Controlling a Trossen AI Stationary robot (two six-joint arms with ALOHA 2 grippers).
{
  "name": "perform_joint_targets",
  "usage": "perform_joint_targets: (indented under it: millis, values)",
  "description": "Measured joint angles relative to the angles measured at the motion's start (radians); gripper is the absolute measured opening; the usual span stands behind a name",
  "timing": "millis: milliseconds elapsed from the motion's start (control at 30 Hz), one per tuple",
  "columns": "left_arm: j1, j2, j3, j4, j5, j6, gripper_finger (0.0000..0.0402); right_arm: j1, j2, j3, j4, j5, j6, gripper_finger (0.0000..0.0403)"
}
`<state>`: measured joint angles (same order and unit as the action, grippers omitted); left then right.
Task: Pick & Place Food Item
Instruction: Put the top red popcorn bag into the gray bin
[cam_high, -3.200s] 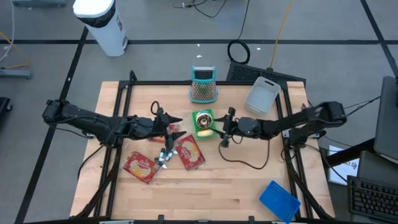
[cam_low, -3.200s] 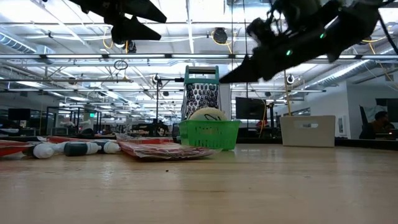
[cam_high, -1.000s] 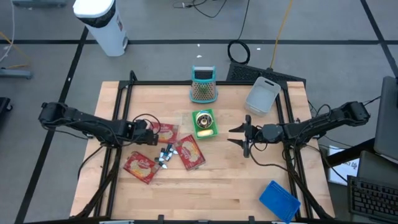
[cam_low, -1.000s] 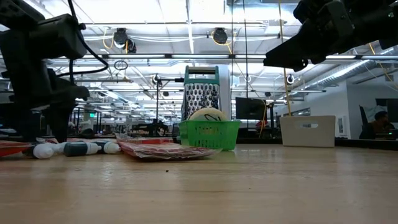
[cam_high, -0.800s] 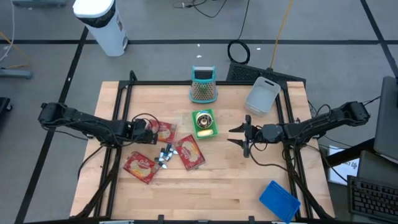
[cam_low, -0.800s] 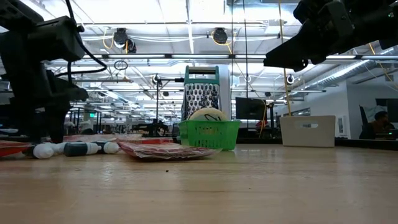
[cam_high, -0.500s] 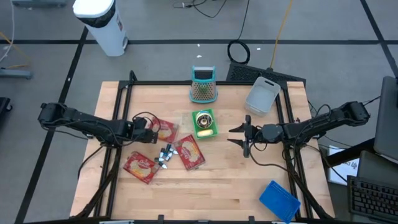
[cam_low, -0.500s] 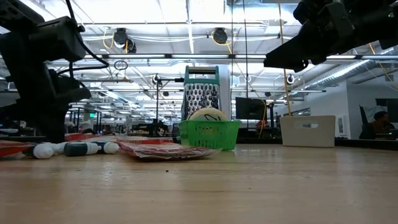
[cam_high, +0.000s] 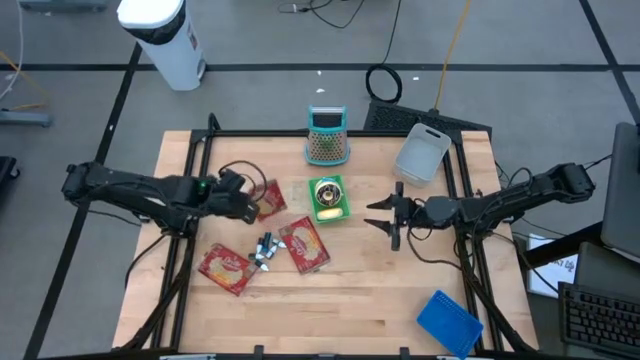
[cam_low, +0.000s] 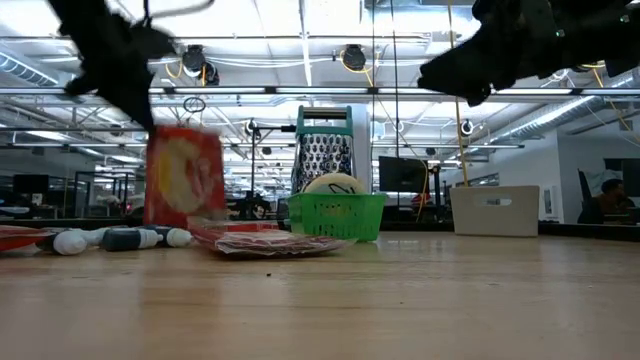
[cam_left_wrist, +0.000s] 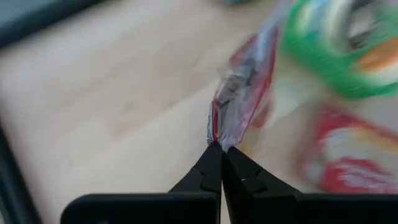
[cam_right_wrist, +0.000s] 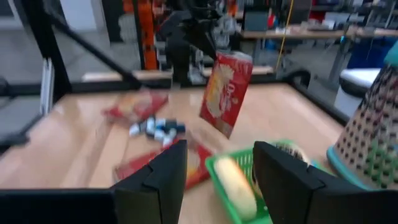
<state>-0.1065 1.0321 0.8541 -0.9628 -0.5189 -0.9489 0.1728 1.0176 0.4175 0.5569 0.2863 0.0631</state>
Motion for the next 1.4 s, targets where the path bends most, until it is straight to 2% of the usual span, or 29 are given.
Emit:
perform_joint_targets:
  millis: [133,267,400,600,867,1000,1200,1300,1400]
  values:
    - [-0.024,0.012,0.13,0.007,-0.028,0.123,0.0001,-0.009,0.0,0.0,0.102,-0.001,0.008,0.0171]
    - [-0.066,0.044,0.205,0.065,-0.031,0.207,0.0001,-0.017,0.0,0.0,0.182,-0.009,0.06,0.0171]
    - [-0.116,0.099,0.237,0.165,-0.018,0.317,0.0,-0.027,0.013,0.0,0.217,-0.038,0.064,0.0171]
    - [-0.15,0.175,0.239,0.298,0.031,0.414,0.0,-0.037,0.132,0.02,0.349,-0.103,0.049,0.0171]
    - [-0.15,0.25,0.239,0.377,0.095,0.431,0.0,-0.041,0.338,0.224,0.228,-0.146,0.009,0.018]
    - [-0.15,0.261,0.24,0.393,0.095,0.426,0.0,-0.062,0.408,0.318,0.164,-0.202,0.041,0.0211]
    - [-0.15,0.261,0.24,0.443,0.091,0.454,0.0,-0.094,0.502,0.411,0.157,-0.311,0.081,0.0263]
    - [-0.15,0.26,0.24,0.456,0.105,0.47,0.0,-0.107,0.521,0.43,0.135,-0.313,0.085,0.0267]
    - [-0.15,0.26,0.24,0.448,0.107,0.469,0.0,-0.119,0.52,0.431,0.13,-0.311,0.125,0.0251]
